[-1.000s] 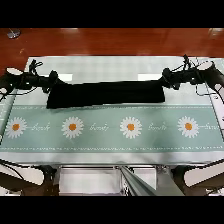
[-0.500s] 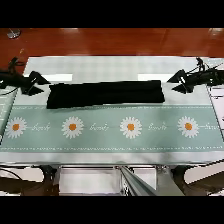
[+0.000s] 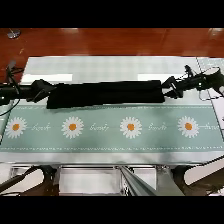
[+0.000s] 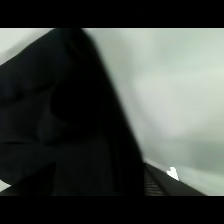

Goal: Fold the shirts.

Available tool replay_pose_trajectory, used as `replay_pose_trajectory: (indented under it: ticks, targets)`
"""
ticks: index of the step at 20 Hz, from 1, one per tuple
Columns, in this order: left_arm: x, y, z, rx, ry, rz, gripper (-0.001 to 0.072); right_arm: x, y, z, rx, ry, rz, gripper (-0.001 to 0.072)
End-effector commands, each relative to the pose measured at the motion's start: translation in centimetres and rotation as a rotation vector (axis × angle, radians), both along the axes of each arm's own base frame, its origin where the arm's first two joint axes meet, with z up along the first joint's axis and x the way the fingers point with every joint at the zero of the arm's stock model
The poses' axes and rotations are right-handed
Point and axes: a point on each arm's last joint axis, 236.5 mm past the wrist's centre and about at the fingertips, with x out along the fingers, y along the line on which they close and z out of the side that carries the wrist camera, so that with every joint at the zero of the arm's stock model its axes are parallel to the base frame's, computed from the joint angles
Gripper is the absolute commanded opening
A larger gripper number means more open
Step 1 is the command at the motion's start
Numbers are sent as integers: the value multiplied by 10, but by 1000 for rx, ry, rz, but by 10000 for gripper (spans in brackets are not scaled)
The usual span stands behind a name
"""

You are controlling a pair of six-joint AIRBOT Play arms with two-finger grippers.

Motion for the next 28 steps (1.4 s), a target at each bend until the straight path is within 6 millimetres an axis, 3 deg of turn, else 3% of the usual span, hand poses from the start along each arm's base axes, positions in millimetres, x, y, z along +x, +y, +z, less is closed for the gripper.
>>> replay_pose_trajectory:
  ticks: [1, 2, 3, 4, 5, 6, 9, 13, 15, 17, 19, 22, 24, 26, 28]
  targets:
    - [-8, -43, 9, -26, -42, -88, 699, 7, 32, -5, 39, -23, 48, 612]
    - [-11, -56, 9, -20, -50, -131, 699, 11, 40, 1, 50, -40, 60, 446]
    - [-15, -70, 10, -19, -55, -172, 697, 11, 46, 8, 58, -47, 89, 86]
    - [-17, -82, 10, -19, -58, -201, 676, 10, 50, 19, 70, -55, 123, 30]
    - [-19, -91, 10, -17, -60, -223, 392, 10, 51, 31, 78, -67, 147, 29]
    - [-21, -100, 11, -20, -68, -248, 44, 10, 47, 45, 78, -90, 155, 29]
    - [-17, -133, 18, -21, -133, -281, 27, -5, 18, 85, -16, -147, 182, 29]
    - [3, -197, 37, 29, -287, -305, 26, -59, -9, 135, -220, -243, 211, 29]
    - [10, -243, 42, 30, -338, -317, 26, -91, -3, 169, -269, -322, 197, 29]
    - [7, -294, 35, 26, -331, -384, 25, -123, 7, 197, -288, -386, 148, 29]
    - [-5, -341, 10, 42, -256, -483, 25, -149, 18, 215, -283, -438, 114, 29]
    - [-28, -384, -32, 82, -59, -585, 25, -174, 31, 244, -275, -526, 78, 29]
    - [-50, -407, -51, 88, 26, -648, 25, -181, 41, 260, -248, -582, 78, 29]
    - [-78, -433, -64, 89, 53, -715, 25, -182, 44, 263, -234, -589, 77, 29]
    - [-117, -455, -80, 81, 101, -787, 27, -174, 45, 269, -218, -611, 48, 30]
